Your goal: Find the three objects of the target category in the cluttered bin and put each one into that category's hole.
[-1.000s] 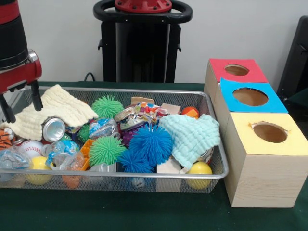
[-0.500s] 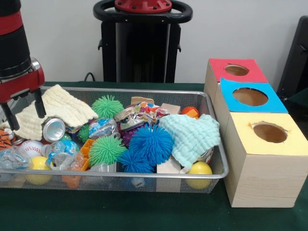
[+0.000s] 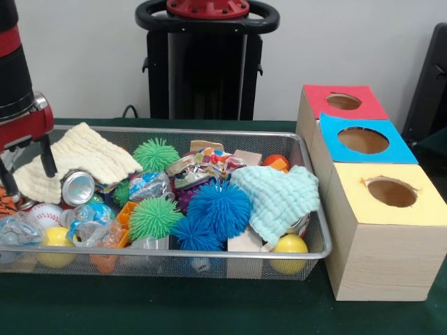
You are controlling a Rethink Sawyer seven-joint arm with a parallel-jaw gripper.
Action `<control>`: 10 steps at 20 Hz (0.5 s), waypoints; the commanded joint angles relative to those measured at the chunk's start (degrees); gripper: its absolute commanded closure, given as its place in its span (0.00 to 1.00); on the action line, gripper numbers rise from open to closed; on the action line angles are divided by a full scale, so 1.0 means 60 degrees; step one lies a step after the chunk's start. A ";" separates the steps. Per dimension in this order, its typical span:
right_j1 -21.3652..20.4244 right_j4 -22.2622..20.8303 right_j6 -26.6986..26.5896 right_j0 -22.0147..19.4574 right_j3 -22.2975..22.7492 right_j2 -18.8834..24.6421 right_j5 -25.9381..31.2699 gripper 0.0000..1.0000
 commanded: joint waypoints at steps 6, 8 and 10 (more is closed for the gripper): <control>0.0132 -0.0520 -0.3566 -0.0291 -0.0574 0.0485 0.0602 0.00; 0.0076 -0.0566 -0.3224 -0.0317 -0.0159 0.0416 0.0115 0.00; 0.0186 -0.0653 -0.3127 -0.0373 0.0033 0.0399 -0.0232 0.00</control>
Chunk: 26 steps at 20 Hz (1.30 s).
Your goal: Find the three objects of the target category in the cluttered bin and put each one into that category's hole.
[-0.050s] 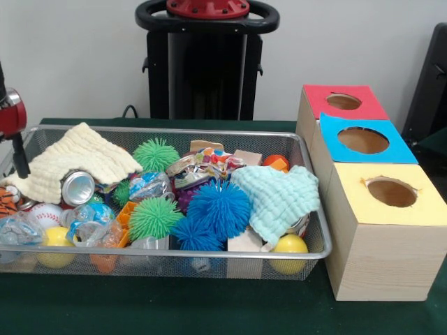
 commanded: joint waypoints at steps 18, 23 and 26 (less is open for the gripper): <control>0.1519 -0.1131 -0.2882 -0.0724 0.0610 0.0505 -0.1532 0.00; 0.1262 -0.1215 -0.2406 -0.0824 0.1234 0.0479 -0.1775 0.00; 0.0975 -0.1327 -0.2024 -0.0790 0.1581 0.0384 -0.1860 0.00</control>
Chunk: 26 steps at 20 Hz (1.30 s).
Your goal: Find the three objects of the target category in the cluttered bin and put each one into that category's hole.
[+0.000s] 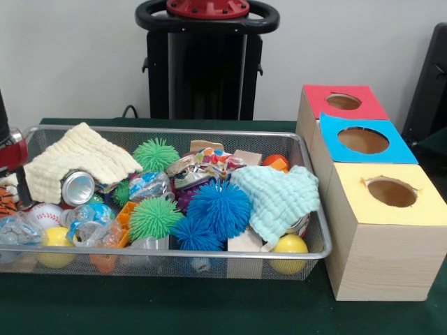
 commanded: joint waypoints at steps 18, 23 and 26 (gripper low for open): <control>0.0093 -0.0805 -0.2047 0.0255 0.0605 0.0216 -0.0282 0.00; 0.0708 -0.0839 -0.2562 0.0338 -0.0098 0.0330 -0.0103 0.00; 0.0757 -0.0819 -0.2492 0.0451 -0.0168 0.0282 0.0020 0.00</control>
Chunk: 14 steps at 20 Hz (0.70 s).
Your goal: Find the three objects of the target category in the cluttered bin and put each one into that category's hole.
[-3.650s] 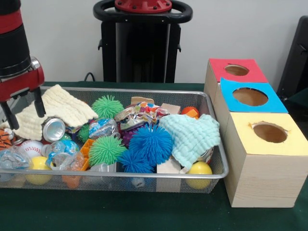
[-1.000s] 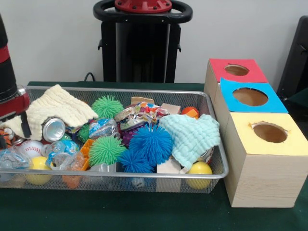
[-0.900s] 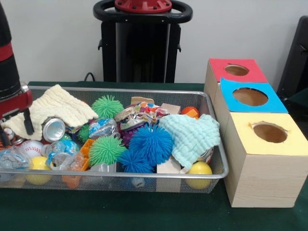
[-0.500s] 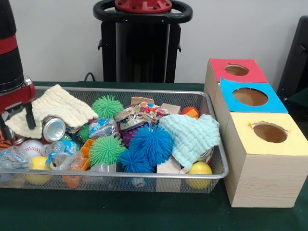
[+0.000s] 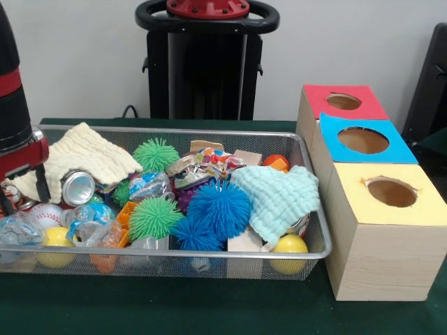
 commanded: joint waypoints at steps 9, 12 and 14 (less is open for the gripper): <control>0.0414 -0.0397 -0.2523 0.0676 -0.0818 0.0221 0.0929 0.00; 0.0221 -0.0285 -0.2917 0.0772 -0.1150 0.0316 0.1520 0.00; 0.0200 -0.0271 -0.3307 0.0818 -0.1450 0.0398 0.1894 0.00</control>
